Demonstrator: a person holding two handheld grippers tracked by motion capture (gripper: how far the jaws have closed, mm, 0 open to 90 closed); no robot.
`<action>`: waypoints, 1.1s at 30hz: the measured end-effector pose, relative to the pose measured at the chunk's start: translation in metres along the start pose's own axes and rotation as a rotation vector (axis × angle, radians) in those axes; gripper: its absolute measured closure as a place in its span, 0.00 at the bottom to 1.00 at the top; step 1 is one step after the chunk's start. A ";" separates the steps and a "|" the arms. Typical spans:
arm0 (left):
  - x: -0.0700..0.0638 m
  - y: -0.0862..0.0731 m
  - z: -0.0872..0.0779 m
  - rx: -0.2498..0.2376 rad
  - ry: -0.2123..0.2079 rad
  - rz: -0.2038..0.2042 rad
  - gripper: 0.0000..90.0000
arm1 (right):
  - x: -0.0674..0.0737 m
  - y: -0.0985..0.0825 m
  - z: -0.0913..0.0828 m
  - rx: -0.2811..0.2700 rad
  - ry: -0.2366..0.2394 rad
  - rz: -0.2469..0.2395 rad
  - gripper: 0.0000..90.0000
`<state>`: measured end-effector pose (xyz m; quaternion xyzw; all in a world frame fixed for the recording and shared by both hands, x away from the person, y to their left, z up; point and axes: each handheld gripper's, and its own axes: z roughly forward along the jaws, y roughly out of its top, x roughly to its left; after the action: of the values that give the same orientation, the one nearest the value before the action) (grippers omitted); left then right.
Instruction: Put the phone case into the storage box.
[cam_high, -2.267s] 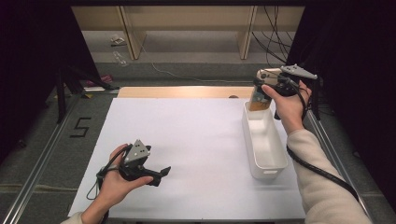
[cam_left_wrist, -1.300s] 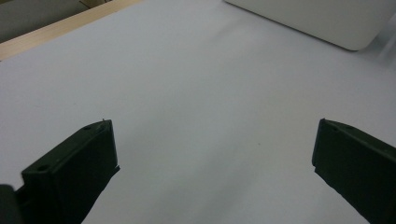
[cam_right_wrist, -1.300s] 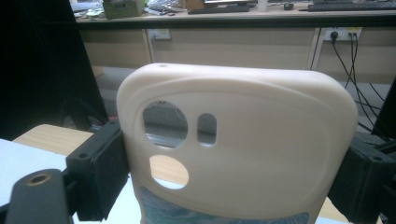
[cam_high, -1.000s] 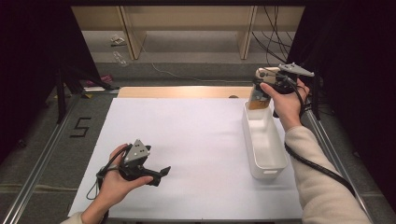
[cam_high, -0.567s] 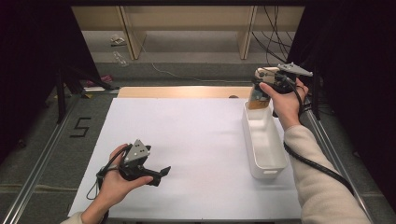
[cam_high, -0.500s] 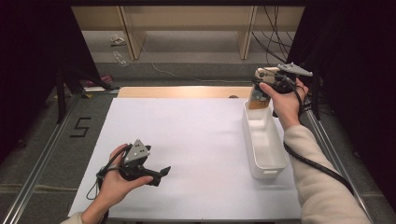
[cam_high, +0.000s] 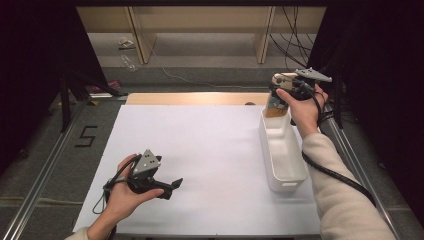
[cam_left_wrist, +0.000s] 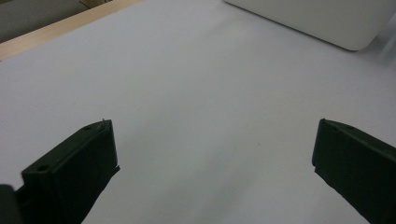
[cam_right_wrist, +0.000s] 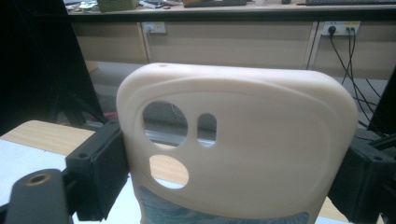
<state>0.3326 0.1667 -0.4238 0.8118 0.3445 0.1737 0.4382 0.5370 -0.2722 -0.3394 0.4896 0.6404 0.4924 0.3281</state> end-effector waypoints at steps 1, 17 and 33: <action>0.000 0.000 0.000 0.000 0.000 -0.001 0.00 | 0.000 0.000 0.000 0.000 0.000 -0.002 0.15; 0.000 0.000 0.000 -0.001 0.000 -0.002 0.00 | 0.002 -0.001 0.007 0.007 -0.002 -0.004 0.15; 0.000 0.000 0.000 0.000 -0.001 0.000 0.00 | -0.001 -0.001 0.009 0.012 -0.014 -0.001 0.15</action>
<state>0.3327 0.1672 -0.4237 0.8118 0.3443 0.1733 0.4386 0.5451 -0.2701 -0.3435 0.4945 0.6413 0.4850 0.3301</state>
